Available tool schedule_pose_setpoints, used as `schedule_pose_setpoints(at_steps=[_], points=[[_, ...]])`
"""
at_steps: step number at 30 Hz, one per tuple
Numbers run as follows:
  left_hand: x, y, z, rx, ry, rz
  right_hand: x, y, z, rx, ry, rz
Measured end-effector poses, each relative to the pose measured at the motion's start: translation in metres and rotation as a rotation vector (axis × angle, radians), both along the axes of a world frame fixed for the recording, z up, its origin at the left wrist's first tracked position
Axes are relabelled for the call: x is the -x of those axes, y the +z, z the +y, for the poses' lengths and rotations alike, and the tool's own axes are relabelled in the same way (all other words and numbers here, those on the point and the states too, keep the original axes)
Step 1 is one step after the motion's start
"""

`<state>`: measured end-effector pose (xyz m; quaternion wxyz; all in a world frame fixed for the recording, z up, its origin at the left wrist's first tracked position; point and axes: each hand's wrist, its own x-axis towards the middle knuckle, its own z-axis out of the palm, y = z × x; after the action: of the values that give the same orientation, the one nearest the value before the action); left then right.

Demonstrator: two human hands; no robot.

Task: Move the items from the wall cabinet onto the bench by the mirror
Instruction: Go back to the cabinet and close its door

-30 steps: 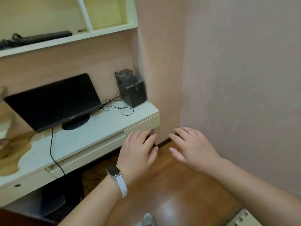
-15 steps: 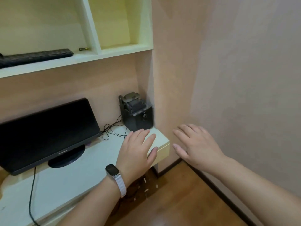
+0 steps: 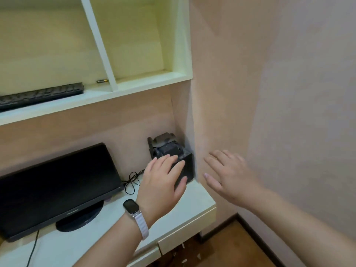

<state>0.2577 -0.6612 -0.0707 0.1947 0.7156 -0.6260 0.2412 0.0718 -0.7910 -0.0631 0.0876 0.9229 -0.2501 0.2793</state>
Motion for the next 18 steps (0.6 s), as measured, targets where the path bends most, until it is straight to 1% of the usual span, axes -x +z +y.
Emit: schedule_pose_setpoints(at_steps=[4, 8, 11, 14, 18], points=[[-0.008, 0.018, -0.053, 0.099, 0.036, -0.043, -0.021, 0.014, -0.062, 0.016, 0.096, -0.080], [-0.014, 0.048, -0.106, 0.132, 0.112, -0.092, -0.035, 0.039, -0.127, 0.093, 0.172, -0.123], [-0.018, 0.072, -0.134, 0.158, 0.179, -0.117, -0.045, 0.060, -0.167, 0.112, 0.229, -0.164], [-0.026, 0.097, -0.153, 0.192, 0.239, -0.156, -0.058, 0.082, -0.195, 0.125, 0.287, -0.194], [-0.041, 0.138, -0.169, 0.242, 0.283, -0.223, -0.073, 0.120, -0.215, 0.071, 0.345, -0.286]])
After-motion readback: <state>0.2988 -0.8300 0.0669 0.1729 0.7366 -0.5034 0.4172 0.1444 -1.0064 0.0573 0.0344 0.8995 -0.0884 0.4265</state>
